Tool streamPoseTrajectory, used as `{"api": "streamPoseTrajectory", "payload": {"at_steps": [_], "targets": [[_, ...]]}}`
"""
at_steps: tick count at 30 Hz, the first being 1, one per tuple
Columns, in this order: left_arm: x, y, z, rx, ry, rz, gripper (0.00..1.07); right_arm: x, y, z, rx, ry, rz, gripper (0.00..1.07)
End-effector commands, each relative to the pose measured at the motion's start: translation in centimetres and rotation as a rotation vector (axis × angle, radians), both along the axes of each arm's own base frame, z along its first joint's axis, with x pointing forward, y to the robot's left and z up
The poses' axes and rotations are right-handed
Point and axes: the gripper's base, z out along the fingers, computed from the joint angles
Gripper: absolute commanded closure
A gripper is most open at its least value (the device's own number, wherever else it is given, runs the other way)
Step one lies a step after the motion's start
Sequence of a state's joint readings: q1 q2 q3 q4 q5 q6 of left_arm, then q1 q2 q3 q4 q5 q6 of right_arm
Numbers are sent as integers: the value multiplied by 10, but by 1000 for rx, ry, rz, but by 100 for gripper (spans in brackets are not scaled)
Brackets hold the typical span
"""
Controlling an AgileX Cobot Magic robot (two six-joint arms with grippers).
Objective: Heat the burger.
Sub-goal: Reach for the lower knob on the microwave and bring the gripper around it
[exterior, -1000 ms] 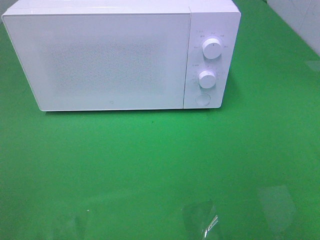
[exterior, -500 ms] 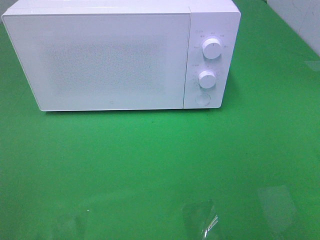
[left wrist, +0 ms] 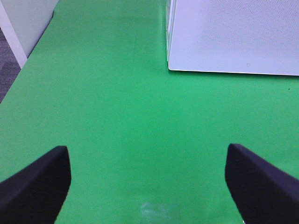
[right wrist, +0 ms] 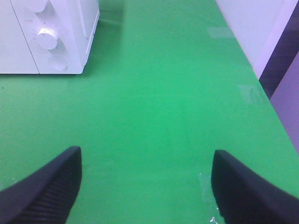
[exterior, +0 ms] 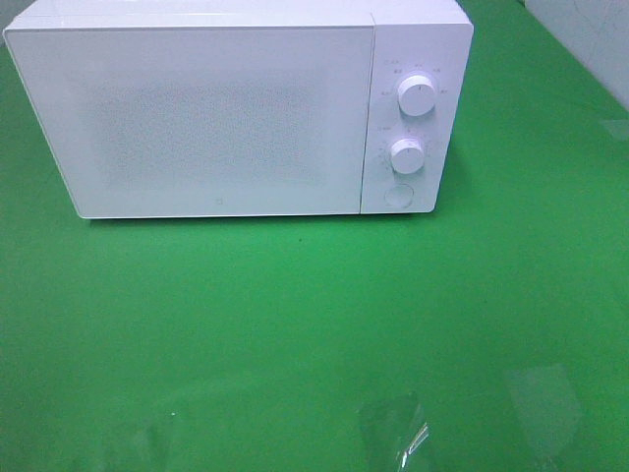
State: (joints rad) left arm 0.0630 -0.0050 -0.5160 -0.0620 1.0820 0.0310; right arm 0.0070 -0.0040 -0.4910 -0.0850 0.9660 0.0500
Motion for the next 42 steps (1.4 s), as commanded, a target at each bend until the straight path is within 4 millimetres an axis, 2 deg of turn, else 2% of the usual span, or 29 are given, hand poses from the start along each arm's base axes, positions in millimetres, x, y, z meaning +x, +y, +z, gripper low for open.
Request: {"api": "streamPoseTrajectory", "payload": {"at_steps": [1, 27, 31, 32, 35, 36, 39, 40, 42], "targets": [[-2, -1, 1, -5, -26, -5, 25, -4, 0, 0, -8, -31, -3, 34], [-2, -1, 1, -5, -26, -5, 25, -4, 0, 0, 1, -35, 15, 34], [-2, -1, 1, -5, -26, -5, 25, -5, 1, 12, 8, -106, 32, 34], [-2, -1, 1, -5, -26, -5, 25, 0, 1, 19, 3, -145, 34, 34], [-2, -1, 1, -5, -26, -5, 25, 4, 2, 20, 2, -153, 35, 34], [-2, -1, 1, -5, -26, -5, 25, 11, 2, 23, 1, -147, 37, 34], [-2, -1, 1, -5, -26, -5, 25, 20, 2, 24, 0, -146, 42, 34], [-2, -1, 1, -5, -26, -5, 25, 34, 3, 21, -7, -161, 47, 34], [-2, -1, 1, -5, -26, -5, 25, 37, 3, 20, -8, -174, 49, 34]]}}
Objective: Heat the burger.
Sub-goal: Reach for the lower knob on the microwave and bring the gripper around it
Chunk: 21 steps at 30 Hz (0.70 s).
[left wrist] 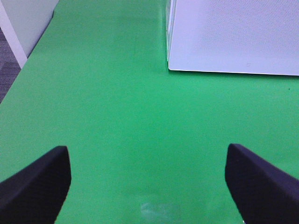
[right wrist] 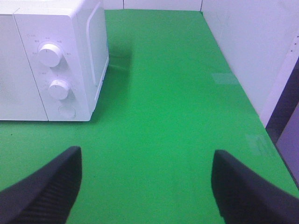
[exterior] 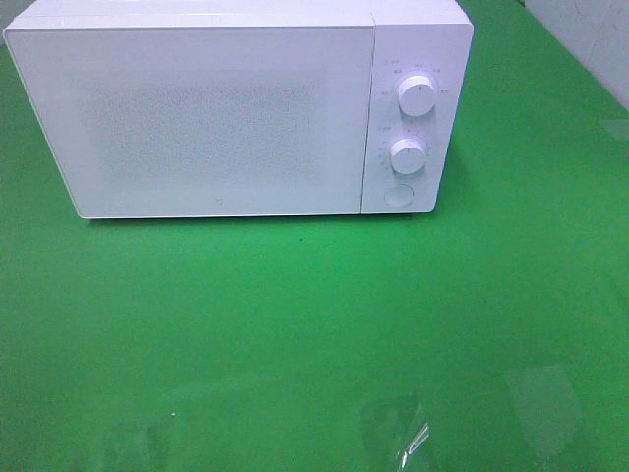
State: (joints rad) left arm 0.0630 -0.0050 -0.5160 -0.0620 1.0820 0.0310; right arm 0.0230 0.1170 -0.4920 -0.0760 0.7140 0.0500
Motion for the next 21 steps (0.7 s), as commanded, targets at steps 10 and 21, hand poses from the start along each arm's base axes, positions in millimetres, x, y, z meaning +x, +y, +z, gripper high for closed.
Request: {"api": "streamPoseTrajectory", "payload": {"at_steps": [10, 21], "targets": [[-2, -1, 1, -5, -26, -5, 25, 37, 4, -25, -2, -156, 36, 34], [-2, -1, 1, -5, -26, -5, 25, 67, 6, -34, -3, -146, 50, 34]]}}
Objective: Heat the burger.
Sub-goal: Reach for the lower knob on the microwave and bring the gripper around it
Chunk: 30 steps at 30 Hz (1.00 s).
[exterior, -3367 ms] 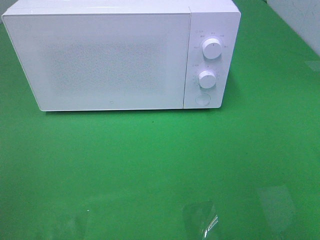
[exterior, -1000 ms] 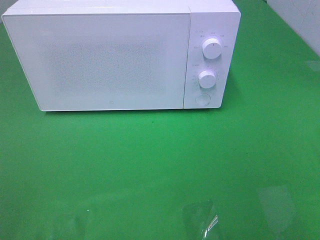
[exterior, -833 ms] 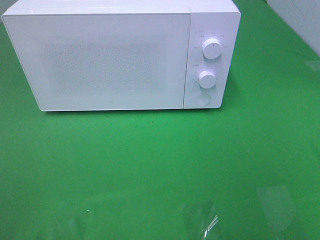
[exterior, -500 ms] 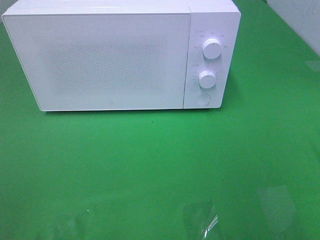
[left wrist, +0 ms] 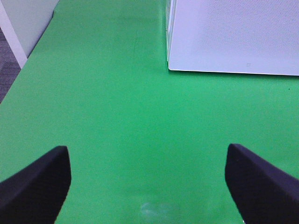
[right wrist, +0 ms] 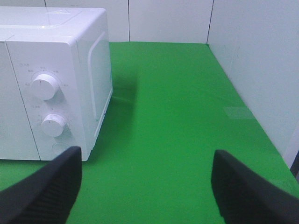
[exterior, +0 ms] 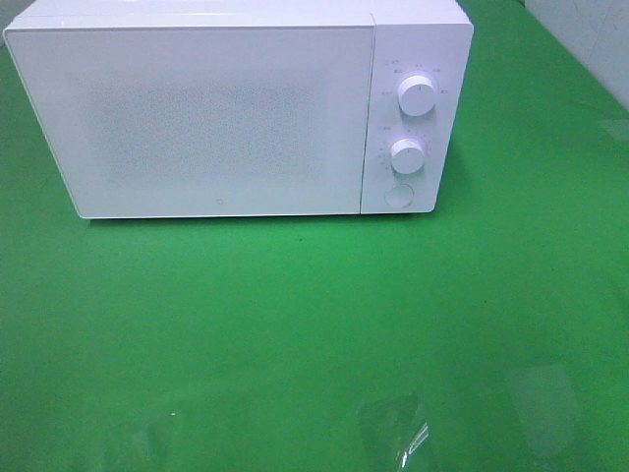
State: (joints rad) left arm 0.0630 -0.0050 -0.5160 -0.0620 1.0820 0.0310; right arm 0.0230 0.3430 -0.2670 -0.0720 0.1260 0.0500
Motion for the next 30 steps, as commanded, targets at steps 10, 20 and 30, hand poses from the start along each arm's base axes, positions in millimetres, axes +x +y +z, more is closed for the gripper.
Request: {"api": "streamPoseTrajectory", "payload": {"at_steps": [10, 20, 30], "targets": [[-2, -1, 1, -5, -26, -5, 25, 38, 3, -3, 6, -22, 23, 34], [-2, -1, 1, -5, -26, -5, 25, 86, 7, -20, 21, -56, 45, 34], [-2, -1, 1, -5, -26, -5, 25, 114, 2, -41, 46, -66, -13, 34]]}}
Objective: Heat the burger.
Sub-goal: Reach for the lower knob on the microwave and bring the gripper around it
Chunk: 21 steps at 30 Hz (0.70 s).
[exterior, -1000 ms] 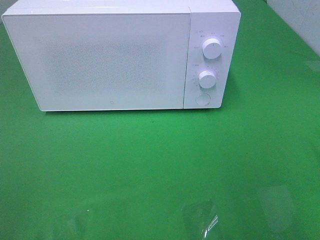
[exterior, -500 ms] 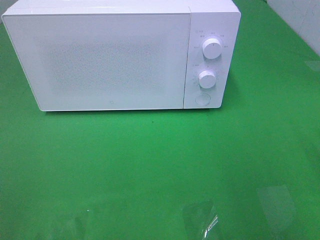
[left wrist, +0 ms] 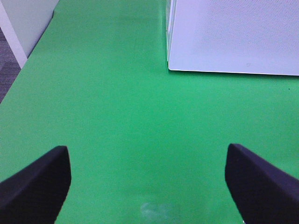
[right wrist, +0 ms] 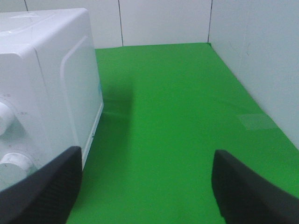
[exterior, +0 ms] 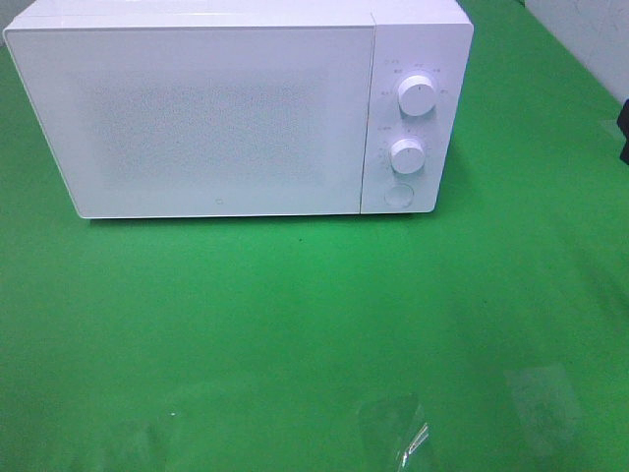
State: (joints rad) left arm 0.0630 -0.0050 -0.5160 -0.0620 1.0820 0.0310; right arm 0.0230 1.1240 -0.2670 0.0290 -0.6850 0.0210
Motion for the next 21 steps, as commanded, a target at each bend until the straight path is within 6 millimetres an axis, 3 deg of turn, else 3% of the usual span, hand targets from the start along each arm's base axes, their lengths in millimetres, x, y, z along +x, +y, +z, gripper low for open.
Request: {"api": "streamPoseTrajectory", "payload": {"at_steps": [1, 10, 21], "targets": [[-2, -1, 1, -5, -26, -5, 25, 7, 1, -3, -19, -44, 0, 34], [-2, -1, 1, -5, -26, -5, 25, 21, 30, -29, -96, -32, 24, 34], [-2, -1, 1, -5, -26, -5, 25, 19, 66, -50, -85, -48, 8, 34]]}}
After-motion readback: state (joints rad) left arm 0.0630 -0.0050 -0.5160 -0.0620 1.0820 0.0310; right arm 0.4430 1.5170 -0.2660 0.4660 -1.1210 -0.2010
